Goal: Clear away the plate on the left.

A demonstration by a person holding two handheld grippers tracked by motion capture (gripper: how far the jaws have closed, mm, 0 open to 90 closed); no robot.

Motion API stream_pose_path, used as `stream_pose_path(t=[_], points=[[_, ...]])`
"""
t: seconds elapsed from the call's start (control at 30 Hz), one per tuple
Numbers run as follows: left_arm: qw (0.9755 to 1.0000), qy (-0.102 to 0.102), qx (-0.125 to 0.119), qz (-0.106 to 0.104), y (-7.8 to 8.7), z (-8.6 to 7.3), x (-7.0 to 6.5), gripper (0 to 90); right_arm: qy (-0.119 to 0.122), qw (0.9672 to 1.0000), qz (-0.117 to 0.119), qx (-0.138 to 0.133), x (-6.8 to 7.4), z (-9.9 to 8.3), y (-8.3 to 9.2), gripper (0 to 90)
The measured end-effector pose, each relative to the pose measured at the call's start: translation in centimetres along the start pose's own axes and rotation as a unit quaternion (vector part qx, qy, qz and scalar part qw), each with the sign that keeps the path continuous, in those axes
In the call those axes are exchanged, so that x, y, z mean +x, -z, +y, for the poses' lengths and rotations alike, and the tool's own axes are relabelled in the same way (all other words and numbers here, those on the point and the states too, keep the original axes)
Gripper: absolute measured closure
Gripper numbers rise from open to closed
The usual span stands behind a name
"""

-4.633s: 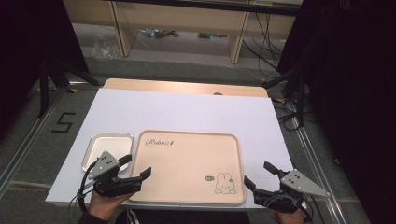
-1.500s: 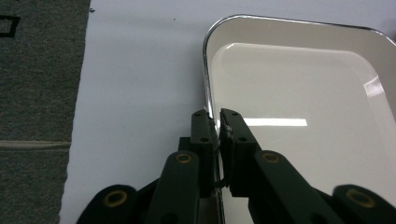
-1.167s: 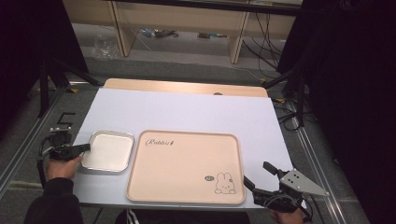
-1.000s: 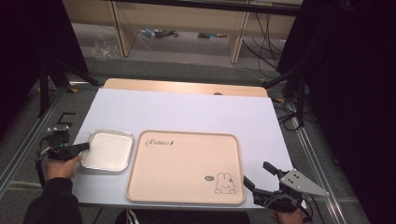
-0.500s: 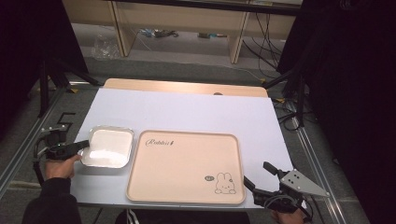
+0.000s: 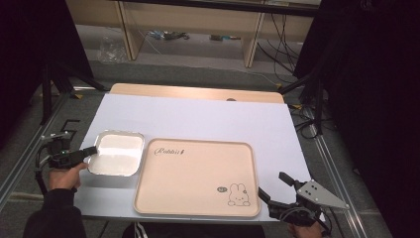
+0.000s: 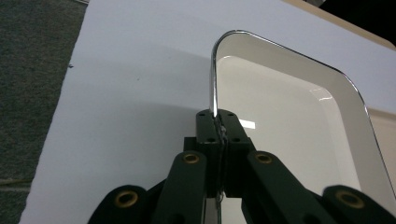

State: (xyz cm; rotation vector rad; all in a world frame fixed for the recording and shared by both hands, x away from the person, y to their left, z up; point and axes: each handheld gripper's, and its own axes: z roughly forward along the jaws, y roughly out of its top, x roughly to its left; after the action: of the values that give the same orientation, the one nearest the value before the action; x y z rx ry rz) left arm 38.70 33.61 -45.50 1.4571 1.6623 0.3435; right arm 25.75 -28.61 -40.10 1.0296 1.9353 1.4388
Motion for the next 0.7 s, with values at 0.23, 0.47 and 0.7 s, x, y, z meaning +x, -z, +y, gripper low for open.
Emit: stream_pose_path(t=[0.23,0.47,0.7], points=[[0.9996,-0.003,-0.006,-0.027,0.0,-0.1,-1.3,88.1,0.002,1.0,-0.001,0.001,0.0,0.0,0.0,15.2],[0.9984,-0.029,0.01,-0.048,-0.4,-0.2,-3.6,88.1,-0.002,1.0,-0.002,-0.002,0.0,0.0,0.0,15.2],[0.996,-0.051,0.022,-0.07,-1.3,-0.7,-6.1,88.1,-0.005,1.0,-0.001,0.001,0.0,0.0,0.0,15.2]])
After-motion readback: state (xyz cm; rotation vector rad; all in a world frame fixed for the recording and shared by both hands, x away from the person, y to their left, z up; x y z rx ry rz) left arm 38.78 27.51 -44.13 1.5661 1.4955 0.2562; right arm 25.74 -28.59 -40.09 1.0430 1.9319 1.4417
